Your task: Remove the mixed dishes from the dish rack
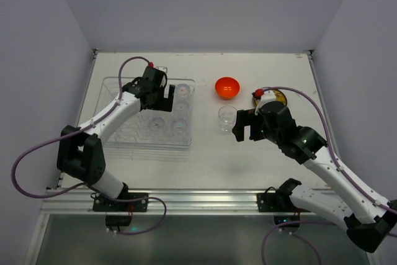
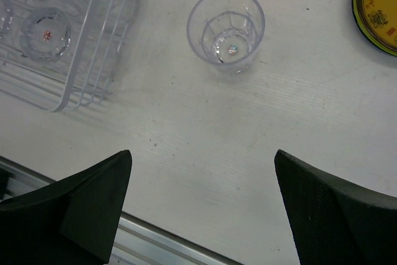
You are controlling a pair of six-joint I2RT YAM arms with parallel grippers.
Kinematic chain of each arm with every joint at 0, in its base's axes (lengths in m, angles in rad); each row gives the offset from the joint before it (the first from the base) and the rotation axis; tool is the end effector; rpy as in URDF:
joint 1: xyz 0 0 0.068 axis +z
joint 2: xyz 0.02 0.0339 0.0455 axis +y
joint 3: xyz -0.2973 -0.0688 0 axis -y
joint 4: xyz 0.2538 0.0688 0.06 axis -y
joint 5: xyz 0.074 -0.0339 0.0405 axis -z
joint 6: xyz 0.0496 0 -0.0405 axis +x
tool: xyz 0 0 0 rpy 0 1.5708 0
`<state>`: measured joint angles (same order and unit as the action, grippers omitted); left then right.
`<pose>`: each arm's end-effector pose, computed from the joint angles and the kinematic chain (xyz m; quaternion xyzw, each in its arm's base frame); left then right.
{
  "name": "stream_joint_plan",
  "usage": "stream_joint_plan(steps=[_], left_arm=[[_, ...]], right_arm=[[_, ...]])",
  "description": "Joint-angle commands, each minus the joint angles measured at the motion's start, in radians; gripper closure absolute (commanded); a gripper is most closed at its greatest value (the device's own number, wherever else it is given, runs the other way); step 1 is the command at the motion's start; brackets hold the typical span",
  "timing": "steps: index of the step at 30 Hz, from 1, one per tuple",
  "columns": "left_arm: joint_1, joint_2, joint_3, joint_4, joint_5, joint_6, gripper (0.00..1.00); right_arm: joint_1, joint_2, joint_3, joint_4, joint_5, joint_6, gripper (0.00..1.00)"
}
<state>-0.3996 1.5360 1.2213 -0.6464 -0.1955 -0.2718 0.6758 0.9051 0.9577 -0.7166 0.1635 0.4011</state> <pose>0.3168 -0.1233 0.2886 0.0314 0.9493 -0.0105 0.3127 0.1482 0.1085 0.3448 -0.0872 0.8924 0.1608 0.4124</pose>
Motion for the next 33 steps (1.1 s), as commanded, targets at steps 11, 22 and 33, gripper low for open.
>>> stream_joint_plan(steps=[11,22,33], left_arm=[[0.004,0.110,0.050,0.060,0.019,0.016,0.02],[0.004,0.142,0.069,0.051,-0.002,0.011,0.40],[0.004,0.017,0.145,0.024,-0.038,-0.018,1.00]], right_arm=[[0.004,-0.071,-0.030,0.086,-0.081,0.013,0.01],[0.004,-0.104,-0.040,0.074,-0.099,0.013,0.01],[0.004,-0.112,-0.050,0.100,-0.104,0.021,0.01]])
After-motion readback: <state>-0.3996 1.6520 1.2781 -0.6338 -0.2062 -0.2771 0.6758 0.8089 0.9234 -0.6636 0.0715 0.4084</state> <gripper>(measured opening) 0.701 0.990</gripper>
